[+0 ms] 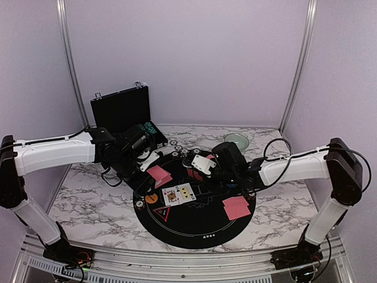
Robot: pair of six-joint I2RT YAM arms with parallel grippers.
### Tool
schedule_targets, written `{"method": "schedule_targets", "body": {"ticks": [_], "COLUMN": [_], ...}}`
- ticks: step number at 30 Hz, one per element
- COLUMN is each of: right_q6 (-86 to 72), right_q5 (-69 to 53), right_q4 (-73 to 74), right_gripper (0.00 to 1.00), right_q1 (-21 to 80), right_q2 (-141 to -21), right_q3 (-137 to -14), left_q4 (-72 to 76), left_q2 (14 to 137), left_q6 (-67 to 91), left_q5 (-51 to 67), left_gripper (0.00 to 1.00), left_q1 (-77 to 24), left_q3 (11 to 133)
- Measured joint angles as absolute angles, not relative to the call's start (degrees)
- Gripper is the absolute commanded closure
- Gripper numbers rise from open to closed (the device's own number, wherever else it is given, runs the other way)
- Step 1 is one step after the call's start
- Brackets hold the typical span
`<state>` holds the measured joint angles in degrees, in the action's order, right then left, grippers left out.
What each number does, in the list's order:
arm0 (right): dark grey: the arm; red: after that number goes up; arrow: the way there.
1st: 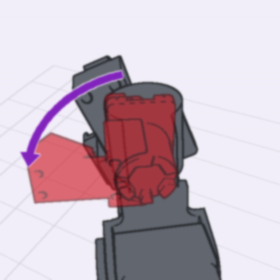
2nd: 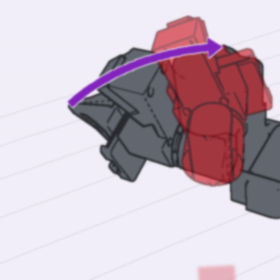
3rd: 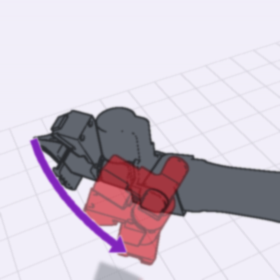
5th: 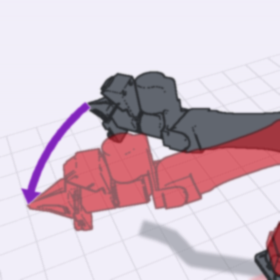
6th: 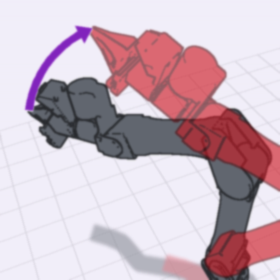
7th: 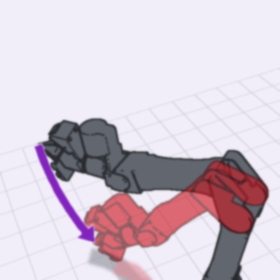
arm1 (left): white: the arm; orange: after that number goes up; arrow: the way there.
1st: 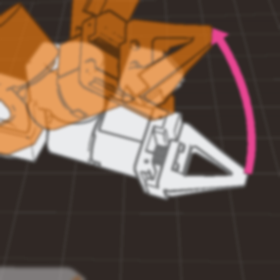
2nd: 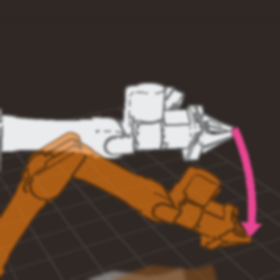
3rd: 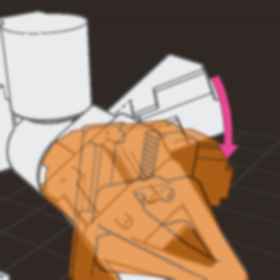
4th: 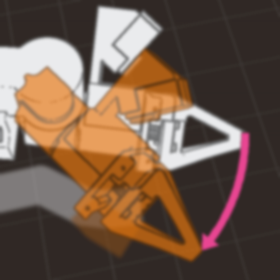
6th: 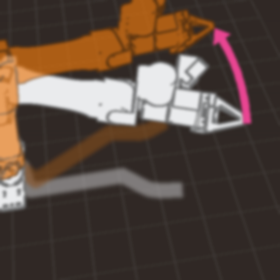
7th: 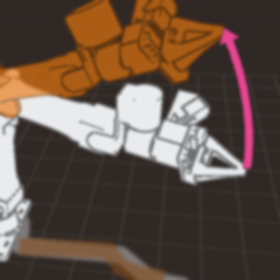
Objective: Distribute texas hold em gaming equipment
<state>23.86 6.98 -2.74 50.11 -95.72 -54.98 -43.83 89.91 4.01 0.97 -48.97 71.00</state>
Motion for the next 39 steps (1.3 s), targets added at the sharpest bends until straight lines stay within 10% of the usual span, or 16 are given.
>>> {"method": "schedule_targets", "body": {"ticks": [11,39], "right_q6": [24.0,1.3], "right_q5": [9.3,5.9], "right_q4": [-2.5,4.6], "right_gripper": [1.0,0.57], "right_q1": [51.8,52.7], "right_q2": [-96.6,-89.8], "right_q3": [-54.4,-45.7], "left_q4": [-43.7,-43.5], "left_q2": [89.9,89.9], "left_q6": [4.0,3.8], "left_q5": [1.0,1.1], "left_gripper": [0.5,0.5], "left_q1": [-48.9,-48.9], "left_q3": [71.0,71.0]}}
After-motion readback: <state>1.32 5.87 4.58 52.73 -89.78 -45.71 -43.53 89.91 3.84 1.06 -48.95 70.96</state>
